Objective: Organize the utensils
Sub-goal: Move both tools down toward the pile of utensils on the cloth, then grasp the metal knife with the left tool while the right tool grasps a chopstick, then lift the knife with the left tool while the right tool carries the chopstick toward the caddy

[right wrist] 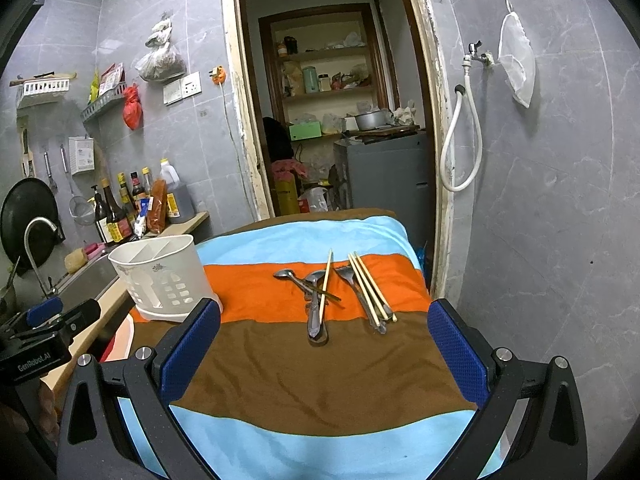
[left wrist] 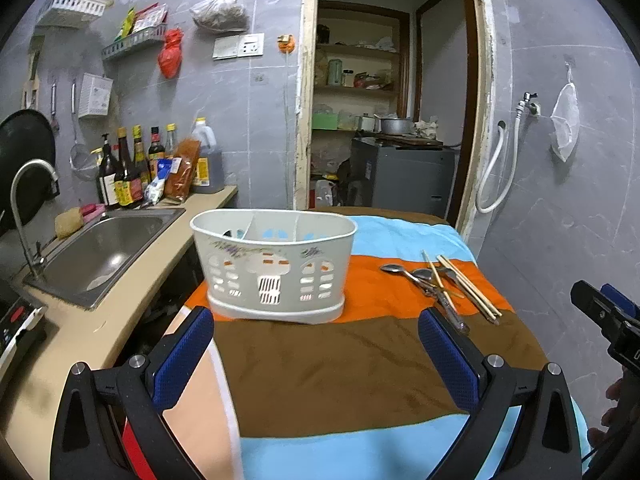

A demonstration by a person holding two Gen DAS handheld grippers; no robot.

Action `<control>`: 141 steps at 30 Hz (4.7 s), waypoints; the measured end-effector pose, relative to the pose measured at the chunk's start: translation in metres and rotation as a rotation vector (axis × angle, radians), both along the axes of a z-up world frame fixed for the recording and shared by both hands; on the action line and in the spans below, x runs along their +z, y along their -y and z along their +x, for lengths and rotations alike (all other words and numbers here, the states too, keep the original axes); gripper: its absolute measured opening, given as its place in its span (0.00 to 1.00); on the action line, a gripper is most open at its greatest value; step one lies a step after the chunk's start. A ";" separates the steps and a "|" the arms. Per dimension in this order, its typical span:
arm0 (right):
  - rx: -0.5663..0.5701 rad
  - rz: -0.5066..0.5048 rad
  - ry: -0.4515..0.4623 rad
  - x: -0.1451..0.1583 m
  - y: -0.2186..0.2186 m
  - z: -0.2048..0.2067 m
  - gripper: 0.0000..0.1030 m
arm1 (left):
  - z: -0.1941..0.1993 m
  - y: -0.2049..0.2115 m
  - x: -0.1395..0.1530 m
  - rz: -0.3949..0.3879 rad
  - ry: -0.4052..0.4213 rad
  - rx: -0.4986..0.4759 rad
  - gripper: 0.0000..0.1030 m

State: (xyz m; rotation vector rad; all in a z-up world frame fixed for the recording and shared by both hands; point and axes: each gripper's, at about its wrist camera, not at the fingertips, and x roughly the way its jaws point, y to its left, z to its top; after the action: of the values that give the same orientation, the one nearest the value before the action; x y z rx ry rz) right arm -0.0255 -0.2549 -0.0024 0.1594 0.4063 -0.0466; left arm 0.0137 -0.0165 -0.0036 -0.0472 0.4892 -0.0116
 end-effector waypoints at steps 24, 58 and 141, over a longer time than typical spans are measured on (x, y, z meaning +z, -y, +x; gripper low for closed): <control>0.118 -0.035 -0.153 -0.001 0.117 0.138 0.99 | 0.151 0.121 -0.017 -0.062 -0.109 -0.088 0.91; 0.400 0.043 -0.568 -0.139 0.064 0.338 0.18 | 0.285 0.086 -0.136 -0.587 -0.585 0.049 0.26; 0.514 0.249 0.304 0.020 -0.178 0.253 0.04 | 0.192 -0.123 0.001 -0.155 0.009 0.043 0.04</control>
State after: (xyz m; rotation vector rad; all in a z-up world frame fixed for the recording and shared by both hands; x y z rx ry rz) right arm 0.2270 -0.0765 0.0171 0.2983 0.1384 0.5303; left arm 0.2055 0.1068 -0.0023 -0.2091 0.4776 -0.0070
